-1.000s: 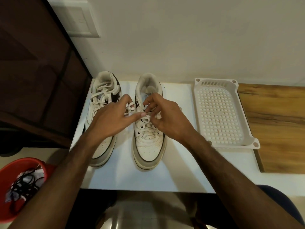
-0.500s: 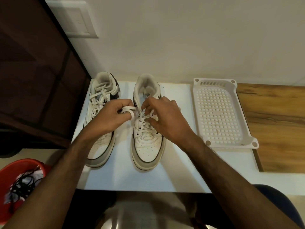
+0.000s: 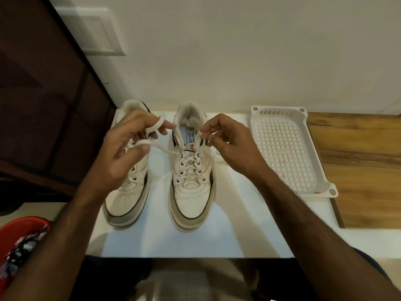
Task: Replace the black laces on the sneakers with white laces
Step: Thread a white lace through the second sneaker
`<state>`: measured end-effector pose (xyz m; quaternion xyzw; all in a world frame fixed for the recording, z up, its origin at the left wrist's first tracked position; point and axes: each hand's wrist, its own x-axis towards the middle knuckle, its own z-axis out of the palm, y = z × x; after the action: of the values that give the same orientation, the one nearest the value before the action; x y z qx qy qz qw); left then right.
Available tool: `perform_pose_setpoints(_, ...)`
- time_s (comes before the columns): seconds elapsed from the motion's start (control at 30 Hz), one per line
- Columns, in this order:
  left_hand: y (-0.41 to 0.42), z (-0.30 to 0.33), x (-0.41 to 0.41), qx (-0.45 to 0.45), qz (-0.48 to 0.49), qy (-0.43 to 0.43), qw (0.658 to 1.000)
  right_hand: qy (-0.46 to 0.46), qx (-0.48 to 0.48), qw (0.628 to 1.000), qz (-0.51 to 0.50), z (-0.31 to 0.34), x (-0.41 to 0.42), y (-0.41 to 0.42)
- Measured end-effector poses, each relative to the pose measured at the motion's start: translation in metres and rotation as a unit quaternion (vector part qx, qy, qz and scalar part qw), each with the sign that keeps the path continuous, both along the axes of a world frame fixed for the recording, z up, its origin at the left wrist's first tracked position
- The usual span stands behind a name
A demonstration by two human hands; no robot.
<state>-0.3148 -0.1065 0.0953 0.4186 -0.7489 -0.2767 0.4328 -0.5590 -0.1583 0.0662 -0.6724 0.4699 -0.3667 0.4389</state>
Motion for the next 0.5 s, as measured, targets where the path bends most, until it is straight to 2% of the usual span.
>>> perform_pose_setpoints(0.07, 0.004, 0.013, -0.005, -0.024, -0.019, 0.024, 0.999, 0.000, 0.003, 1.000, -0.004, -0.001, -0.003, -0.001)
perform_pose_setpoints(0.13, 0.008, 0.027, -0.008, -0.074, -0.006, 0.016, 0.997, -0.013, 0.003, 1.000, -0.009, -0.001, -0.004, -0.003)
perform_pose_setpoints(0.2, 0.011, 0.033, -0.011, -0.082, 0.006, 0.022, 0.996, -0.026, 0.005, 1.000, -0.010, 0.000, -0.004, -0.005)
perform_pose_setpoints(0.27, 0.008, 0.021, -0.013, -0.040, 0.010, -0.001, 0.999, -0.037, 0.007, 0.999, -0.004, 0.002, -0.003, -0.005)
perform_pose_setpoints(0.4, 0.003, -0.021, -0.023, 0.035, -0.002, -0.115, 0.993, -0.067, 0.041, 0.997, 0.013, 0.006, 0.002, 0.001)
perform_pose_setpoints(0.5, 0.003, -0.031, -0.033, 0.065, -0.007, -0.118, 0.991, -0.052, 0.060, 0.996, 0.042, 0.004, 0.005, 0.003)
